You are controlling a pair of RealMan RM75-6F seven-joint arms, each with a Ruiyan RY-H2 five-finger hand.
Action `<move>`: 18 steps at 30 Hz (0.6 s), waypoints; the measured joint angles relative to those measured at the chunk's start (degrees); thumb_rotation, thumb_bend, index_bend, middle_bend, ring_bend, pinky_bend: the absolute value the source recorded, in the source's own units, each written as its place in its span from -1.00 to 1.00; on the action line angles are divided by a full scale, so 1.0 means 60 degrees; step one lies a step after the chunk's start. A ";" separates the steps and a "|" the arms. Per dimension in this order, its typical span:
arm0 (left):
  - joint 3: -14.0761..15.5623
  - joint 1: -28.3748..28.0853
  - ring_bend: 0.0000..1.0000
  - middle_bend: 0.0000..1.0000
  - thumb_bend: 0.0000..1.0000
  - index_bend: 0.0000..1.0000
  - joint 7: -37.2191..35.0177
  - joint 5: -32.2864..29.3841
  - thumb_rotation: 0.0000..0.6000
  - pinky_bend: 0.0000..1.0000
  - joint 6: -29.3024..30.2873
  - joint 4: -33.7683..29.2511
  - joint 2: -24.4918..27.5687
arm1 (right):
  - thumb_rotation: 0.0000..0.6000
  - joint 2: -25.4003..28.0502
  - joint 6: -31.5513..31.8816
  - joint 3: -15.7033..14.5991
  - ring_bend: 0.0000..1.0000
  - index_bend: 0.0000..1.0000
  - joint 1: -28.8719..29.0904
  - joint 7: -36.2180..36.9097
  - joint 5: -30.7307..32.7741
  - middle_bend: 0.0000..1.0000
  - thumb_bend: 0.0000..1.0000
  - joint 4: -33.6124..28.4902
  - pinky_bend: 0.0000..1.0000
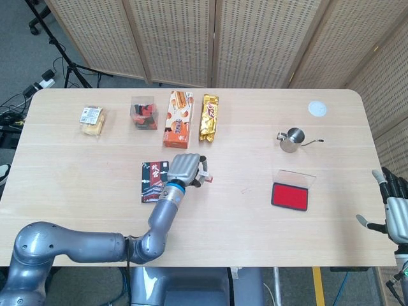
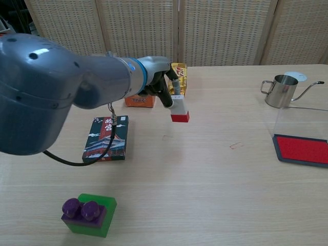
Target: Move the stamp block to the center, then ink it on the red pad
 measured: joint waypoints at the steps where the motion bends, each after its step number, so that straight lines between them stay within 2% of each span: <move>1: -0.0081 -0.0127 1.00 1.00 -0.23 0.12 0.0086 -0.0101 1.00 0.86 0.0048 0.0185 -0.0124 | 1.00 0.0011 -0.0007 0.0001 -1.00 -1.00 -0.0002 0.0038 0.0003 -1.00 -1.00 0.0012 -1.00; 6: -0.0447 -0.0678 1.00 1.00 -0.23 0.12 0.0509 -0.0535 1.00 0.86 0.0204 0.1082 -0.0693 | 1.00 0.0065 -0.0082 0.0019 -1.00 -1.00 -0.0005 0.0260 0.0060 -1.00 -1.00 0.0075 -1.00; 18: -0.0609 -0.0874 1.00 1.00 -0.22 0.12 0.0893 -0.0876 1.00 0.86 0.0171 0.2169 -0.1263 | 1.00 0.0111 -0.0236 0.0043 -1.00 -1.00 0.0036 0.0427 0.0144 -1.00 -1.00 0.0132 -1.00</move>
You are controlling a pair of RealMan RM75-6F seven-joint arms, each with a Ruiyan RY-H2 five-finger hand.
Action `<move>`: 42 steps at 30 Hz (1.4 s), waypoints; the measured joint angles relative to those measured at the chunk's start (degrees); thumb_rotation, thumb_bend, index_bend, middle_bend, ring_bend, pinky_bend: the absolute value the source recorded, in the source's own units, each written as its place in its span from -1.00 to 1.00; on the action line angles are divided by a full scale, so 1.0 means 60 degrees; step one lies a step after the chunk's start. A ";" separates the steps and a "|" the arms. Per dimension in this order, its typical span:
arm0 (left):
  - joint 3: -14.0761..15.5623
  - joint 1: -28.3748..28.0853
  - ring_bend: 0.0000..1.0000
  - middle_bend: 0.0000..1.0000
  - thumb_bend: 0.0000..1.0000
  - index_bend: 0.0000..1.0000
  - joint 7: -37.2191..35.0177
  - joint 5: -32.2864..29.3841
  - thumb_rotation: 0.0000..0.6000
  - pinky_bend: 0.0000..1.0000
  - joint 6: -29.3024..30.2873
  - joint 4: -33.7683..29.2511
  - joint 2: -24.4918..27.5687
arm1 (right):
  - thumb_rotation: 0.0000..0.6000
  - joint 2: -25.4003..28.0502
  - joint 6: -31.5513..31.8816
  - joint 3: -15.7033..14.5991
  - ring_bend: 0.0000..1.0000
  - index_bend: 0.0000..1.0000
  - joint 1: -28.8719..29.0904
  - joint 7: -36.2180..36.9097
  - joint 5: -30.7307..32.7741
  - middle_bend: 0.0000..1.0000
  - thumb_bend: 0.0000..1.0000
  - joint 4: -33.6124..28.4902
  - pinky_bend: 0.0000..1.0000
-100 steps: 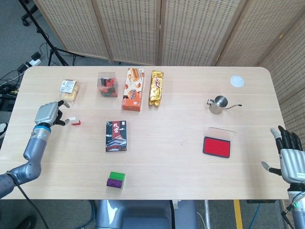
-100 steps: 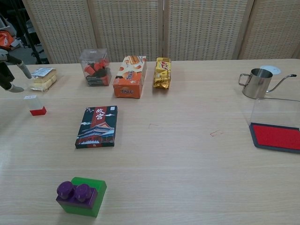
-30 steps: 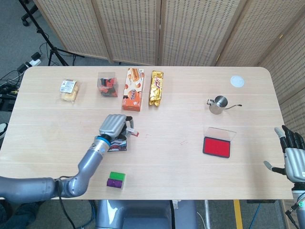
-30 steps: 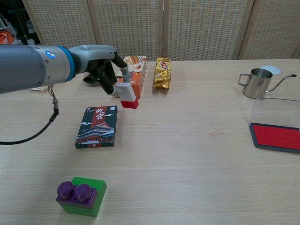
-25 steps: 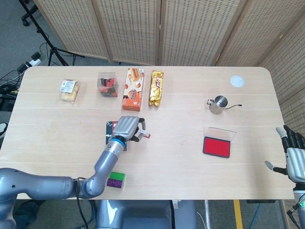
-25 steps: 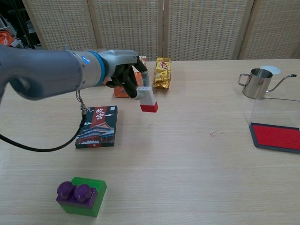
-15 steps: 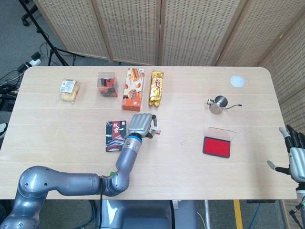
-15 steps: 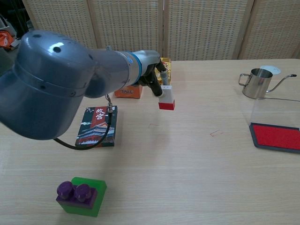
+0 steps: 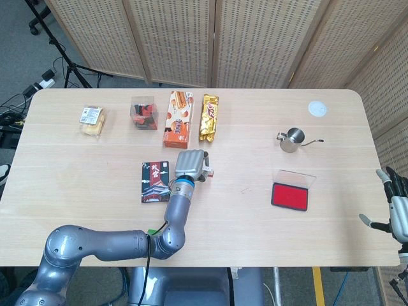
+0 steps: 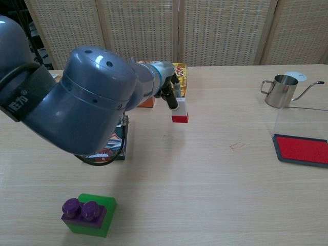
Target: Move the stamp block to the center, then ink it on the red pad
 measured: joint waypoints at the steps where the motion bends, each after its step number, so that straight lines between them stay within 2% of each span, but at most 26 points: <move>1: -0.0010 0.0008 1.00 1.00 -0.22 0.12 0.0010 -0.0015 1.00 0.86 -0.0005 0.0055 -0.0020 | 1.00 0.0001 -0.0005 -0.0004 -1.00 -1.00 0.0003 -0.0004 -0.0004 -1.00 -1.00 -0.0004 -1.00; 21: 0.0112 0.0064 1.00 1.00 -0.22 0.12 0.0046 0.0527 1.00 0.86 -0.0758 0.1506 -0.0738 | 1.00 -0.0008 -0.0166 0.0017 -1.00 -1.00 0.0057 0.0049 0.0112 -1.00 -1.00 0.0065 -1.00; 35: 0.0019 0.0135 1.00 1.00 -0.27 0.12 0.0331 0.0579 1.00 0.86 -0.0937 0.1947 -0.1092 | 1.00 0.0036 -0.0204 0.0019 -1.00 -1.00 0.0061 0.0193 0.0114 -1.00 -1.00 0.0098 -1.00; 42: -0.0054 0.0175 1.00 1.00 -0.34 -0.03 0.0407 0.0709 1.00 0.86 -0.0954 0.1927 -0.1088 | 1.00 0.0043 -0.0187 0.0032 -1.00 -1.00 0.0054 0.0198 0.0134 -1.00 -1.00 0.0095 -1.00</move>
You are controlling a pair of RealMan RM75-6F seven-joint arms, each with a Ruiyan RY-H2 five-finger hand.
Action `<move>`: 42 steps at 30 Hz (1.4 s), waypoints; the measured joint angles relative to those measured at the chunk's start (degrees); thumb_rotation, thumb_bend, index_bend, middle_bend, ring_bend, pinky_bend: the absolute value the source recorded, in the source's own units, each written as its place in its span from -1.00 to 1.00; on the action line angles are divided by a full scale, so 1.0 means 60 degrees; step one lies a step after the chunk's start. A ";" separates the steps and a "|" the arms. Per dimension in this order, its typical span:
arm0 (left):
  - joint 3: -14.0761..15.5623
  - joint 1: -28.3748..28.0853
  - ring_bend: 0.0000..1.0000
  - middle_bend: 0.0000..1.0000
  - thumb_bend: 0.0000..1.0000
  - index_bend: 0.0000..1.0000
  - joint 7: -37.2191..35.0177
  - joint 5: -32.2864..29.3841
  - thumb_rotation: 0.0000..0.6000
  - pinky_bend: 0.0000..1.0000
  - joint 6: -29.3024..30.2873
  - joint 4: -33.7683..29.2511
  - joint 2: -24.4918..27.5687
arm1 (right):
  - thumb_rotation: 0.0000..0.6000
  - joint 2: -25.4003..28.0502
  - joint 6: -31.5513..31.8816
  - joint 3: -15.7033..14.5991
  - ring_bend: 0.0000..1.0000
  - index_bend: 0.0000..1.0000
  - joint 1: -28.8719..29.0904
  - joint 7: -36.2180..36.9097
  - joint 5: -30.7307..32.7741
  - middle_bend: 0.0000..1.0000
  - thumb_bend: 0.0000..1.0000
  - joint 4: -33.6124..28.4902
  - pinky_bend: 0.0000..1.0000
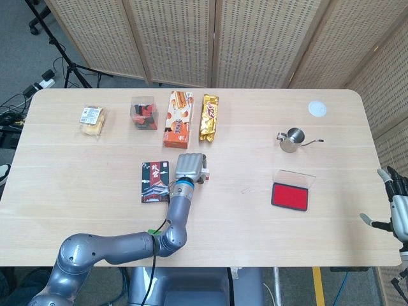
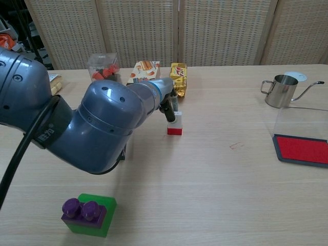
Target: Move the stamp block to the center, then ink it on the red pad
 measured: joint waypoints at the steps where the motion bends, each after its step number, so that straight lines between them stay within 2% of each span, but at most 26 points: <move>1: -0.0002 0.0011 1.00 1.00 -0.34 -0.04 0.0023 0.0005 1.00 0.86 -0.0006 -0.0028 0.0014 | 1.00 0.0002 0.0007 0.0002 -1.00 -1.00 -0.0002 0.0001 0.0000 -1.00 -1.00 -0.0002 -1.00; 16: -0.0053 0.0195 1.00 0.99 -0.46 -0.22 0.0276 0.0111 1.00 0.85 0.0121 -0.0694 0.0363 | 1.00 0.0025 0.0061 0.0005 -1.00 -1.00 -0.0029 0.0039 -0.0018 -1.00 -1.00 -0.0004 -1.00; 19: -0.0039 0.0302 0.89 0.81 -0.58 -0.36 0.0314 0.0215 1.00 0.82 0.0243 -0.1153 0.0662 | 1.00 0.0025 0.0084 -0.0004 -1.00 -1.00 -0.0038 0.0041 -0.0043 -1.00 -1.00 -0.0007 -1.00; 22: 0.0045 0.0515 0.45 0.23 -0.73 -0.64 0.0306 0.0531 1.00 0.62 0.0440 -0.1844 0.1174 | 1.00 0.0027 0.0141 -0.0016 -1.00 -1.00 -0.0058 0.0024 -0.0081 -1.00 -1.00 -0.0032 -1.00; 24: 0.0148 0.0748 -0.03 -0.34 -0.86 -0.86 0.0248 0.0886 1.00 0.32 0.0560 -0.2428 0.1675 | 1.00 0.0026 0.0180 -0.0025 -1.00 -1.00 -0.0071 -0.0010 -0.0109 -1.00 -1.00 -0.0057 -1.00; 25: 0.0189 0.0870 -0.19 -0.51 -0.91 -0.92 0.0201 0.1015 1.00 0.19 0.0583 -0.2700 0.1916 | 1.00 0.0024 0.0196 -0.0029 -1.00 -1.00 -0.0076 -0.0032 -0.0119 -1.00 -1.00 -0.0068 -1.00; 27: 0.0261 0.1196 -0.57 -0.89 -0.99 -1.00 0.0027 0.1243 1.00 -0.20 0.0522 -0.3412 0.2564 | 1.00 0.0017 0.0246 -0.0037 -1.00 -1.00 -0.0087 -0.0102 -0.0145 -1.00 -1.00 -0.0106 -1.00; 30: 0.0337 0.1773 -0.93 -1.00 -1.00 -1.00 -0.0382 0.1569 1.00 -0.62 0.0162 -0.4466 0.3760 | 1.00 -0.0008 0.0323 -0.0059 -1.00 -1.00 -0.0098 -0.0277 -0.0207 -1.00 -1.00 -0.0172 -1.00; 33: 0.0474 0.2648 -1.00 -1.00 -1.00 -1.00 -0.1056 0.2409 1.00 -0.92 -0.0060 -0.5396 0.5261 | 1.00 -0.0063 0.0382 -0.0105 -1.00 -1.00 -0.0092 -0.0557 -0.0301 -1.00 -1.00 -0.0233 -1.00; 38: 0.0844 0.4335 -1.00 -1.00 -1.00 -1.00 -0.3018 0.4725 1.00 -1.00 -0.0228 -0.6223 0.7388 | 1.00 -0.0071 0.0249 -0.0199 -1.00 -1.00 -0.0041 -0.0606 -0.0394 -1.00 -1.00 -0.0320 -1.00; 42: 0.1264 0.5731 -1.00 -1.00 -1.00 -1.00 -0.4781 0.6279 1.00 -1.00 -0.0147 -0.6556 0.8548 | 1.00 -0.0184 0.0214 -0.0177 -1.00 -1.00 0.0039 -0.1102 -0.0325 -1.00 -1.00 -0.0433 -1.00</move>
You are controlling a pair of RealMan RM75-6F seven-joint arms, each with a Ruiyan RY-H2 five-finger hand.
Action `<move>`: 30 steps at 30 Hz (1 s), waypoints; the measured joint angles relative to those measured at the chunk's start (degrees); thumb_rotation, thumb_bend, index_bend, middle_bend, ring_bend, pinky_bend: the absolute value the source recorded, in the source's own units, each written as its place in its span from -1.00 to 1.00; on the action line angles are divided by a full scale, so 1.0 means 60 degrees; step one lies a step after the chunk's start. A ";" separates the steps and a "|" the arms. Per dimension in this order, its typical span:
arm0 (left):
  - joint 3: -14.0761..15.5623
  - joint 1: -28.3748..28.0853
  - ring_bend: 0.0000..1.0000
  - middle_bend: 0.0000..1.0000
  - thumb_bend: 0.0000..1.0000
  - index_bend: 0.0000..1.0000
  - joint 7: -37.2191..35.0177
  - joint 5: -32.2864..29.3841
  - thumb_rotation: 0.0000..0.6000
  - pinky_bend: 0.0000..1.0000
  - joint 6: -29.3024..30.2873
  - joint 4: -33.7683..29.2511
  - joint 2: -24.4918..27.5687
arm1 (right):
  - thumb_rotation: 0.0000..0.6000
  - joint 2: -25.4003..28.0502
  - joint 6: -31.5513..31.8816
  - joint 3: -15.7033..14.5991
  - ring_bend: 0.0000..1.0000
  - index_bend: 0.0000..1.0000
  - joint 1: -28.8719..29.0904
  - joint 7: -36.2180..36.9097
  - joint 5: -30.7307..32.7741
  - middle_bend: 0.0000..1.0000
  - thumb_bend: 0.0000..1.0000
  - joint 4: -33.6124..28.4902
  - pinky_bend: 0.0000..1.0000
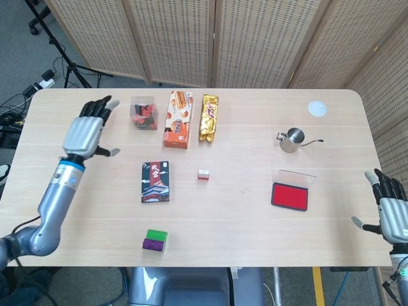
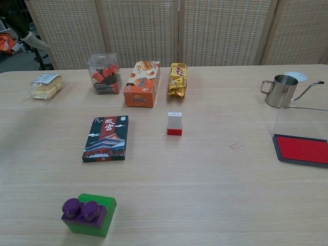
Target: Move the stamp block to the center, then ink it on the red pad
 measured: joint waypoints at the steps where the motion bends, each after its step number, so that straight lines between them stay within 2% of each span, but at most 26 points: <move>1: 0.0112 0.0324 -1.00 -1.00 -1.00 -1.00 -0.0363 0.0230 1.00 -1.00 0.0039 -0.0083 0.0246 | 1.00 -0.0024 0.0004 0.0013 -1.00 -1.00 0.0022 -0.0134 0.0012 -1.00 -1.00 -0.0030 -1.00; 5: 0.0688 0.1560 -1.00 -1.00 -1.00 -1.00 -0.1551 0.0990 1.00 -1.00 0.0418 -0.0448 0.1087 | 1.00 -0.0075 -0.0016 0.0096 -1.00 -1.00 0.0181 -0.0814 0.0050 -1.00 -1.00 -0.0201 -1.00; 8: 0.1044 0.2277 -1.00 -1.00 -1.00 -1.00 -0.1892 0.1115 1.00 -1.00 0.0963 -0.0723 0.1377 | 1.00 -0.0030 -0.0178 0.0233 -1.00 -1.00 0.0463 -0.1542 0.0109 -1.00 -1.00 -0.0479 -1.00; 12: 0.1380 0.2959 -1.00 -1.00 -1.00 -1.00 -0.2404 0.1385 1.00 -1.00 0.1687 -0.1055 0.1612 | 1.00 0.0197 -0.0762 0.0501 -1.00 -1.00 0.1052 -0.2452 0.0349 -1.00 -1.00 -0.1236 -1.00; 16: 0.1579 0.3240 -1.00 -1.00 -1.00 -1.00 -0.2493 0.1907 1.00 -1.00 0.2100 -0.1275 0.1814 | 1.00 0.0414 -0.1489 0.0792 -0.99 -1.00 0.1758 -0.3233 0.0659 -0.95 -1.00 -0.1986 -0.97; 17: 0.1641 0.3335 -1.00 -1.00 -1.00 -1.00 -0.2486 0.2130 1.00 -1.00 0.2304 -0.1326 0.1845 | 1.00 0.0438 -0.1653 0.0872 -0.94 -1.00 0.1944 -0.3422 0.0752 -0.89 -1.00 -0.2143 -0.89; 20: 0.1807 0.3564 -1.00 -1.00 -1.00 -1.00 -0.2583 0.2765 1.00 -1.00 0.2747 -0.1530 0.1964 | 1.00 0.0390 -0.2324 0.1193 -0.50 -1.00 0.2730 -0.4014 0.1170 -0.49 -1.00 -0.2530 -0.29; 21: 0.1852 0.3618 -1.00 -1.00 -1.00 -1.00 -0.2659 0.2963 1.00 -1.00 0.2795 -0.1572 0.2008 | 1.00 0.0305 -0.2663 0.1327 -0.30 -1.00 0.3124 -0.4249 0.1430 -0.33 -1.00 -0.2598 -0.03; 25: 0.2036 0.3824 -1.00 -1.00 -1.00 -1.00 -0.3002 0.3520 1.00 -1.00 0.2903 -0.1680 0.2191 | 1.00 -0.0071 -0.3572 0.1664 0.21 -1.00 0.4345 -0.4915 0.2771 0.12 -1.00 -0.2653 0.58; 28: 0.2087 0.3865 -1.00 -1.00 -1.00 -1.00 -0.3120 0.3645 1.00 -1.00 0.2908 -0.1715 0.2233 | 1.00 -0.0523 -0.4130 0.1852 0.56 -1.00 0.5106 -0.5407 0.4135 0.39 -1.00 -0.2506 0.95; 30: 0.2090 0.3846 -1.00 -1.00 -1.00 -1.00 -0.3164 0.3662 1.00 -1.00 0.2839 -0.1701 0.2231 | 1.00 -0.0928 -0.4361 0.1917 0.70 -1.00 0.5767 -0.5803 0.5188 0.50 -1.00 -0.2310 1.00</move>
